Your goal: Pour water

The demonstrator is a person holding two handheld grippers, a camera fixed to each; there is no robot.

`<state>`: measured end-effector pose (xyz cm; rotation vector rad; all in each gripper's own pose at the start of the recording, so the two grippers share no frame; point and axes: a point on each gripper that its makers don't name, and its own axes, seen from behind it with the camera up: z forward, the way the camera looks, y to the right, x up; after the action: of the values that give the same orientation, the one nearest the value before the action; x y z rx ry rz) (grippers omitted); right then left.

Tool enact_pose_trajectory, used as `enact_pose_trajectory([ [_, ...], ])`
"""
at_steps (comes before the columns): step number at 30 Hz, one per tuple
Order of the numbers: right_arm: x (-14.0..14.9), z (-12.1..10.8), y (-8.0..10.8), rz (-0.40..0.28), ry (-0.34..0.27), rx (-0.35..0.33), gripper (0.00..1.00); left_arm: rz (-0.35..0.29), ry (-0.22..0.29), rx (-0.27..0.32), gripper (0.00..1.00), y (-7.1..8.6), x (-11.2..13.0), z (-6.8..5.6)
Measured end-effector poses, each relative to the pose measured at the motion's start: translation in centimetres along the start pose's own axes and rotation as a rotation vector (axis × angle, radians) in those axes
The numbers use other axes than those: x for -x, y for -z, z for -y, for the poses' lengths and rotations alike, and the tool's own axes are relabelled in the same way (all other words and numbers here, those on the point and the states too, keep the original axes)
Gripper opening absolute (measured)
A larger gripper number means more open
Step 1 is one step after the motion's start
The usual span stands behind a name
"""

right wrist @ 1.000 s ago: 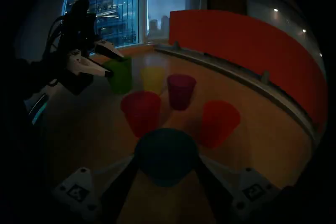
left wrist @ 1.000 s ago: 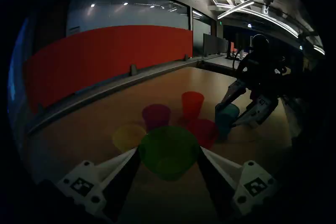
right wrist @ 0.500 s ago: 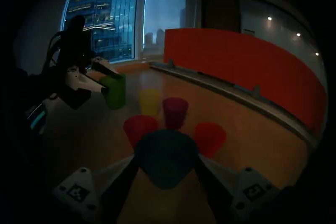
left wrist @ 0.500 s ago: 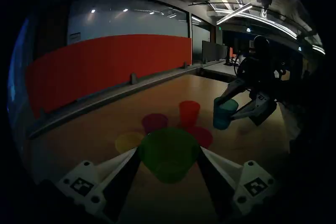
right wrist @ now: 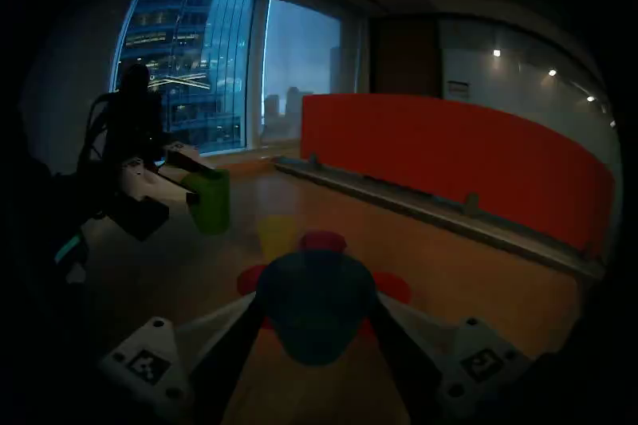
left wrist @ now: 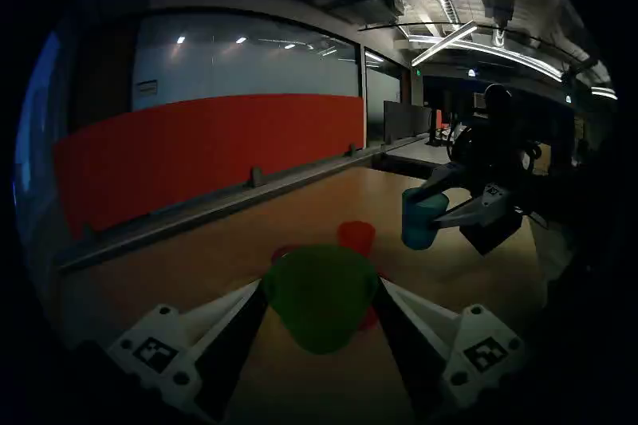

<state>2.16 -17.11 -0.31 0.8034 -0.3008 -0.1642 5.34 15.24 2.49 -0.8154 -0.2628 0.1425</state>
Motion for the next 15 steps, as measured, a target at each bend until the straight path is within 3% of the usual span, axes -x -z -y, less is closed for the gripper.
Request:
enact_pose_trajectory([
  [15,-3.2,-0.1,0.6,-0.087,-0.006,0.014,0.92,-0.066,0.022,-0.001,0.89,0.7,-2.0,0.2],
])
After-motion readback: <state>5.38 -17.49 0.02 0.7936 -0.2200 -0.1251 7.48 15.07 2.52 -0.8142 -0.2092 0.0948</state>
